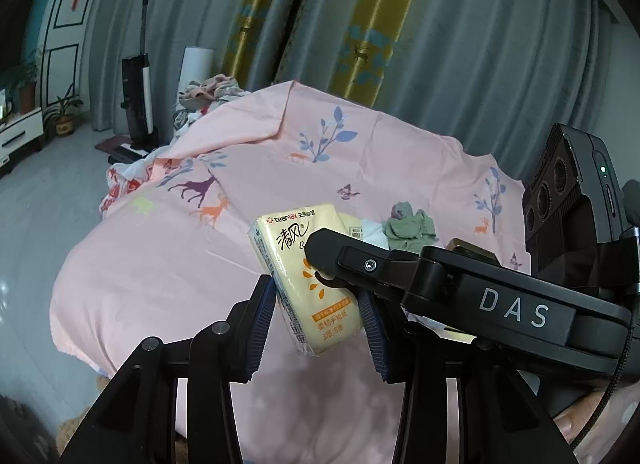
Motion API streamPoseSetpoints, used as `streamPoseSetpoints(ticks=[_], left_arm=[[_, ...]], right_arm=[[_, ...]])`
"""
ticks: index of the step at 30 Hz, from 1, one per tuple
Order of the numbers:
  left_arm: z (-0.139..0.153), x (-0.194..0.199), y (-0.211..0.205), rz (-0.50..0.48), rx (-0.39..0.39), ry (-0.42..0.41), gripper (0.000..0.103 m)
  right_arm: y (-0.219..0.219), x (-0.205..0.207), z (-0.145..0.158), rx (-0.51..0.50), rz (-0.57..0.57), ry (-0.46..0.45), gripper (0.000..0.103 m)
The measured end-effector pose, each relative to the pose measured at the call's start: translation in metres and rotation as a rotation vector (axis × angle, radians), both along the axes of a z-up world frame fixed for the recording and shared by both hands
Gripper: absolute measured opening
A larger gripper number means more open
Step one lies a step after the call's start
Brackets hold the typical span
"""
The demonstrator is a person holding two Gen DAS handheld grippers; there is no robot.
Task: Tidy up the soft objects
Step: 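Hold the tissue pack raised between both tools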
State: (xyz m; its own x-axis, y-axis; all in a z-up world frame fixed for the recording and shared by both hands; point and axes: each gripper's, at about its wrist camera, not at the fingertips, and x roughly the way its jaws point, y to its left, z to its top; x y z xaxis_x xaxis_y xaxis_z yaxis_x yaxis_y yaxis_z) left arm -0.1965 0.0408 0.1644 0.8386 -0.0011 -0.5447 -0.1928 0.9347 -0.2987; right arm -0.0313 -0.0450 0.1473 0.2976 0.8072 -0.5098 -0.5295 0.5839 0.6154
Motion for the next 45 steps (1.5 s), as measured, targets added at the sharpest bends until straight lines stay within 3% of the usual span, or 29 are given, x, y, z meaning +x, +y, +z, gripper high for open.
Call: streamPoseSetpoints(ticks=[45], left_arm=[[0.008,0.012,-0.015,-0.105,0.018,-0.051,0.043]], right_arm=[[-0.032,-0.007,0.017,0.0,-0.1,-0.054,0.037]])
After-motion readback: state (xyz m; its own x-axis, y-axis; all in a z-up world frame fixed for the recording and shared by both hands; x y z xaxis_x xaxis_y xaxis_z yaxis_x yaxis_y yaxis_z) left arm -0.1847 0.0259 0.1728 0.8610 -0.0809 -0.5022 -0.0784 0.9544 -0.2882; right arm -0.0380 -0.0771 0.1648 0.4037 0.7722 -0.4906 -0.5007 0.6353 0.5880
